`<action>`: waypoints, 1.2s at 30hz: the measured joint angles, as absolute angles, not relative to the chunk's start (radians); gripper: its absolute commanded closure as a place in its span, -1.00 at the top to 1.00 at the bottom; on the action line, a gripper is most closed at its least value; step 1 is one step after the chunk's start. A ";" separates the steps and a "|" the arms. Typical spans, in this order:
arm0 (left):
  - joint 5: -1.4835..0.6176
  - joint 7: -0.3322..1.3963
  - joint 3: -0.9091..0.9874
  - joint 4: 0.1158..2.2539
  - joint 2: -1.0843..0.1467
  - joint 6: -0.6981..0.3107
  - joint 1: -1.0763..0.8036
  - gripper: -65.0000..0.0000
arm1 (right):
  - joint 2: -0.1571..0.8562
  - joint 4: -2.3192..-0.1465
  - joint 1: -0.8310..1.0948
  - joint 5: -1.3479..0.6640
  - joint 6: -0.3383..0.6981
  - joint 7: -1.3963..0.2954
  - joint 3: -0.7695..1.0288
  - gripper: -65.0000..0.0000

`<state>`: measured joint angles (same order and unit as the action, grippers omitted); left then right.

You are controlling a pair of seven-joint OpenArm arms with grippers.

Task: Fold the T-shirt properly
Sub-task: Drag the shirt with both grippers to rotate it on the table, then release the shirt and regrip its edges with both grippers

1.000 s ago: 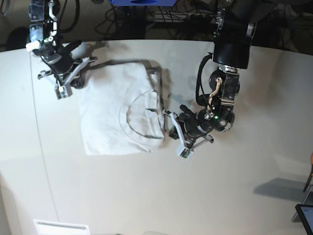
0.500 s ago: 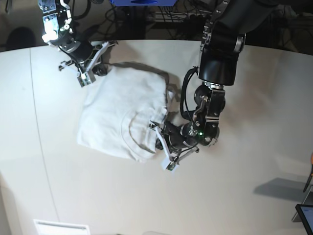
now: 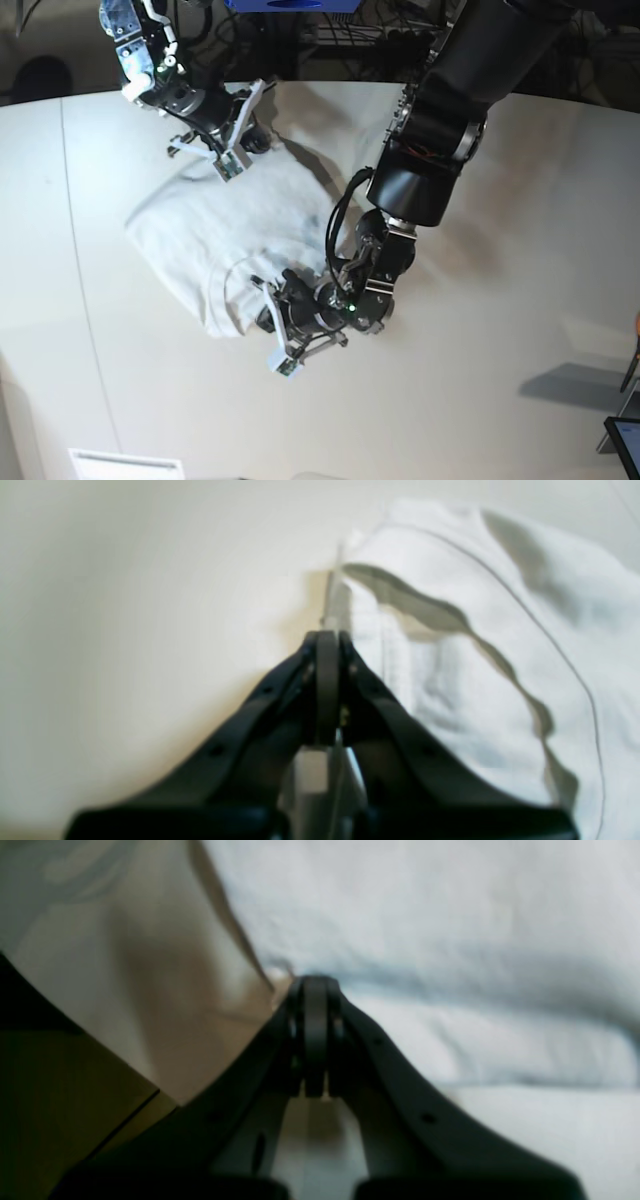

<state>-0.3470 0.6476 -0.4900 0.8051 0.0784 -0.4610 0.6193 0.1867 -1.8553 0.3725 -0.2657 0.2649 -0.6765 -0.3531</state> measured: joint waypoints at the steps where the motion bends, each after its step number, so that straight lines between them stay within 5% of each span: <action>1: -0.344 0.632 -0.490 0.792 0.080 -0.461 0.632 -1.00 | 0.186 -1.855 0.356 -0.268 0.265 -0.675 -0.364 -0.97; 12: -0.364 0.685 -0.484 0.887 0.003 -0.468 0.731 -1.00 | 0.165 -1.899 0.248 -0.273 0.250 -0.777 -0.368 -0.97; 24: -0.341 0.956 -0.109 1.778 -0.218 -0.463 0.076 -1.00 | 0.250 -1.934 0.213 -0.265 0.250 -0.771 -0.068 -0.97; 36: -0.348 0.950 -0.121 1.846 -0.137 -0.467 -0.130 -1.00 | 0.265 -1.749 0.166 -0.275 0.253 -0.696 -0.049 -0.97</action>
<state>-0.3485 0.9504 -0.1207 1.8462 -0.1368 -0.4675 -0.1295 0.2653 -1.7493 0.1658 -0.2749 0.2535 -0.6964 -0.0486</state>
